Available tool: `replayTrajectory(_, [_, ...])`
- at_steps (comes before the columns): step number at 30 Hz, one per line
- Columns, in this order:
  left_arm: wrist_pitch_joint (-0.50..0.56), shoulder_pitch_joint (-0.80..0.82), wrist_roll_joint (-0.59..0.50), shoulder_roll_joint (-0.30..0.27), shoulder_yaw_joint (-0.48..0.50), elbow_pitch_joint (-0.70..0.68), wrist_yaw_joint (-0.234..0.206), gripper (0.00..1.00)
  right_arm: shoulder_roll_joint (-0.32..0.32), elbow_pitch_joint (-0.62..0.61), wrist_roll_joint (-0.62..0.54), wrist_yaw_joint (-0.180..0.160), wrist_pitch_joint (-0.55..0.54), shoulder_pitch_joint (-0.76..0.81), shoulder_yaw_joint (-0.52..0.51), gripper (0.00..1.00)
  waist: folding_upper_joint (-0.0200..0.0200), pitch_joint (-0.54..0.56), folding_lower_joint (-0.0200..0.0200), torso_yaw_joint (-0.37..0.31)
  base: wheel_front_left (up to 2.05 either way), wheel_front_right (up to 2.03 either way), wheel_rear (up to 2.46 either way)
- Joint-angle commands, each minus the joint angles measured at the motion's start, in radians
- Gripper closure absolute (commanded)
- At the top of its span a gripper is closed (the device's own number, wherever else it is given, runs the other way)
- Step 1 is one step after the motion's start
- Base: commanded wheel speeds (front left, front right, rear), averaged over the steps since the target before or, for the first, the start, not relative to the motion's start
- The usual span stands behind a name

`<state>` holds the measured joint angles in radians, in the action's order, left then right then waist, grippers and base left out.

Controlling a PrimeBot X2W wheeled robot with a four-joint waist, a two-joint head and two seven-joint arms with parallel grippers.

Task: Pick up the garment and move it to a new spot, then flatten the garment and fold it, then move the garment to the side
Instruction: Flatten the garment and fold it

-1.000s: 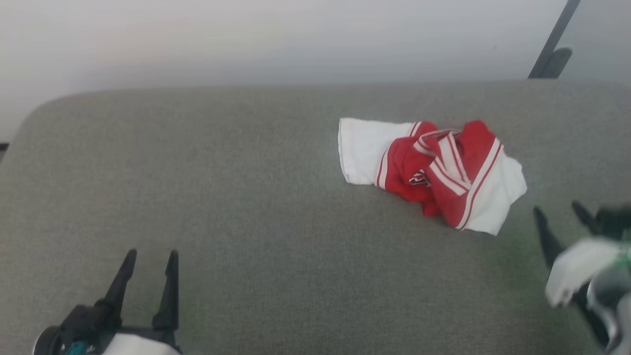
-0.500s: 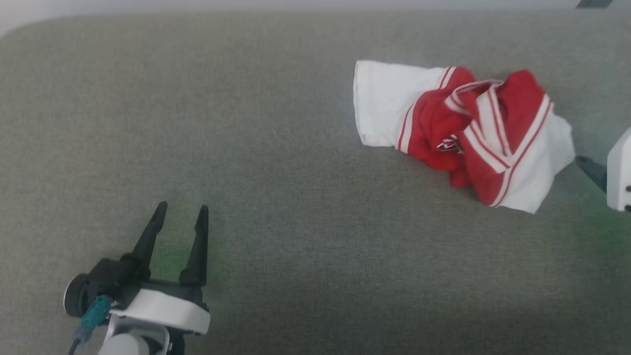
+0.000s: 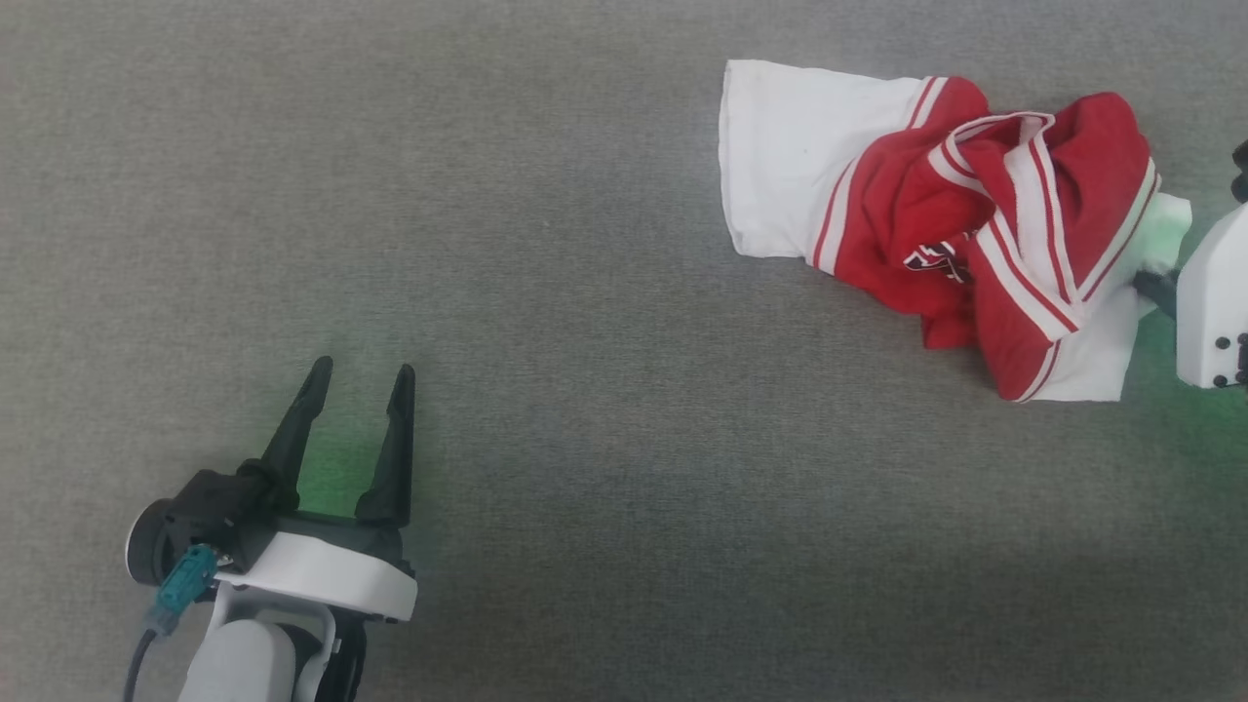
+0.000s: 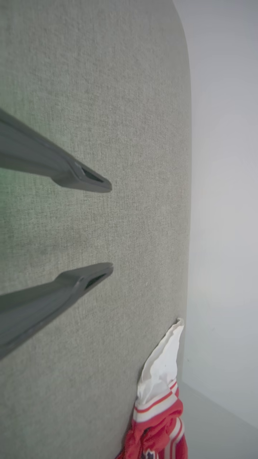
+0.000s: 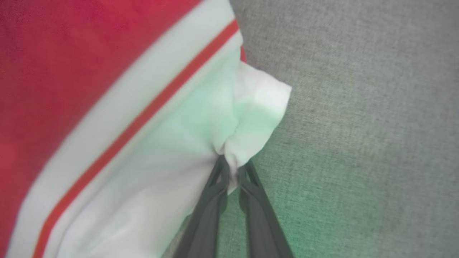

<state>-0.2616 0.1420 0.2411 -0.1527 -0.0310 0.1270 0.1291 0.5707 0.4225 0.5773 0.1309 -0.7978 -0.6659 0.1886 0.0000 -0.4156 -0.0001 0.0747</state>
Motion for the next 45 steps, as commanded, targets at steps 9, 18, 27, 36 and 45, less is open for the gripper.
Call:
replayTrajectory(9, [-0.005, 0.024, 0.010, -0.030, -0.006, -0.003, 0.002, 0.00, 0.085, 0.026, 0.033, -0.001, 0.089, 0.019, -0.074, 1.00, 0.0000, 0.003, 0.0001, -0.049, 0.00, 0.00, 0.00])
replayTrajectory(18, [-0.005, 0.046, 0.023, -0.066, -0.023, -0.012, 0.002, 0.00, 0.143, 0.141, -0.087, -0.001, 0.250, 0.063, -0.298, 1.00, 0.0000, -0.035, 0.0001, -0.082, 0.00, 0.00, 0.00])
replayTrajectory(27, [-0.005, 0.151, 0.077, -0.162, -0.131, 0.007, 0.002, 0.00, 0.034, 0.218, -0.180, -0.001, 0.469, 0.037, -0.345, 0.00, 0.0000, -0.022, 0.0001, -0.117, 0.00, 0.00, 0.00])
replayTrajectory(36, [0.109, 0.491, 0.201, -0.376, -0.455, 0.086, 0.002, 0.00, -0.068, 0.076, -0.122, 0.000, 0.708, 0.117, -0.320, 0.00, 0.0000, 0.019, 0.0001, -0.226, 0.00, 0.00, 0.00])
replayTrajectory(45, [0.607, 0.849, 0.640, -0.427, -0.765, 0.221, 0.002, 0.00, -0.196, -0.136, -0.057, 0.000, 0.760, 0.218, -0.196, 0.00, 0.0000, -0.007, 0.0001, -0.377, 0.00, 0.00, 0.00])
